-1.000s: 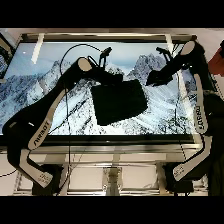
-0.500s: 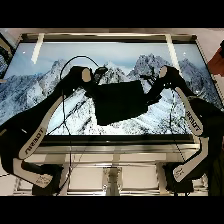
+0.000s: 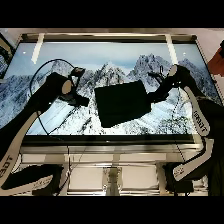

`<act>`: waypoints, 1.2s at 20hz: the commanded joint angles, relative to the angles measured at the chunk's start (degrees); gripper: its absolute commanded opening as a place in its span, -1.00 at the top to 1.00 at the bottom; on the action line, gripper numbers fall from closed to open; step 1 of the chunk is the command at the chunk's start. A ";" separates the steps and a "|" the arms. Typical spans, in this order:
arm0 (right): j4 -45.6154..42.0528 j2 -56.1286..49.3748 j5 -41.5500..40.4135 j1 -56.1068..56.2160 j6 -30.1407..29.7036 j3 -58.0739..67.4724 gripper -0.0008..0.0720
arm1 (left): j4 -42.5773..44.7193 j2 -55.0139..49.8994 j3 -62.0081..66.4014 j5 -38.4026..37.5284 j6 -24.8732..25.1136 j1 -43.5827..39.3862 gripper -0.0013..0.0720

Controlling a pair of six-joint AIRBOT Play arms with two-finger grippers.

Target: Fold the clothes and pants, and hang the long-sleeved shirts on hangers.

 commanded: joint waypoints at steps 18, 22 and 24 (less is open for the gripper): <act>-2.67 -6.91 -1.55 -4.72 0.81 6.62 0.90 | 3.32 5.73 -7.61 -1.68 -1.77 3.30 0.89; -10.71 -4.26 -1.11 -20.28 4.72 6.62 0.90 | 3.32 5.73 -7.61 -1.68 -1.77 3.30 0.89; -11.85 -3.30 0.02 -29.86 4.92 6.62 0.90 | 3.32 5.73 -7.61 -1.68 -1.79 3.30 0.89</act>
